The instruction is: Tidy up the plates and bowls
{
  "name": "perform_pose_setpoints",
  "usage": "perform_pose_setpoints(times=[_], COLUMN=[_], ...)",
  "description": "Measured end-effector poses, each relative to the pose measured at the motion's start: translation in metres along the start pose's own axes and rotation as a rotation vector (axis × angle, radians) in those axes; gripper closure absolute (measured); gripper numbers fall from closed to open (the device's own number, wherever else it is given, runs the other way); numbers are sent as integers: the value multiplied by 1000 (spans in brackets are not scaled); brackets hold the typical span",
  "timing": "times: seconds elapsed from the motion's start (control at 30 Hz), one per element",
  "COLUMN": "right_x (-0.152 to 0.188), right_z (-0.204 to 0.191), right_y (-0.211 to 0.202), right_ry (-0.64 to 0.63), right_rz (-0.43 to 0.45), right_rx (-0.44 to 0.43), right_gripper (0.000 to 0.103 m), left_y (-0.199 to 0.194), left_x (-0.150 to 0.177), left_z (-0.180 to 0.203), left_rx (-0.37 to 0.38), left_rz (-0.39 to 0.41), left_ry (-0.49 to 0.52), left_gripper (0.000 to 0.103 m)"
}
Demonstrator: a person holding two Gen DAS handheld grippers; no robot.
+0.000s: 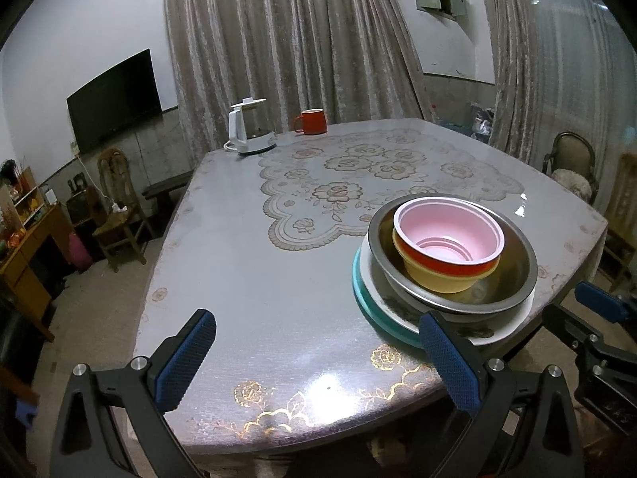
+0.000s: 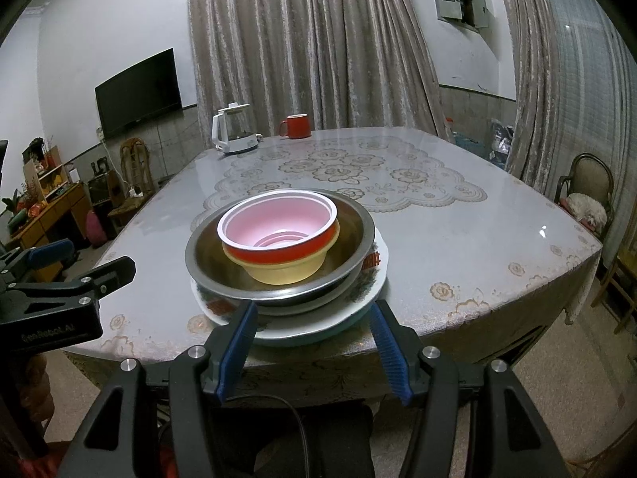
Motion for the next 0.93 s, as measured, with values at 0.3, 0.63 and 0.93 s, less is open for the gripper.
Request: perform_pose_setpoints(times=[0.3, 0.63, 0.93], right_x=[0, 1, 0], right_z=[-1, -1, 2], right_y=[1, 2, 11], right_ry=[-1, -1, 11], right_rz=[-3, -7, -28], right_rx=[-2, -2, -6], right_gripper=[44, 44, 44], left_y=[0, 2, 12], left_x=[0, -3, -2], left_z=[4, 7, 9], left_rx=[4, 13, 17], left_rz=[1, 5, -22], left_ry=[9, 23, 30], left_gripper=[0, 0, 0])
Point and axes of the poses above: each gripper's, at about its wrist camera, not at the fingertips, and y roughly the way its jaws point, z to its right, x to its underside, the point moved 8 cm from there along y, roughly the way its jaws point, and after that the axes turned 15 degrees about x, right-handed, at the moved point
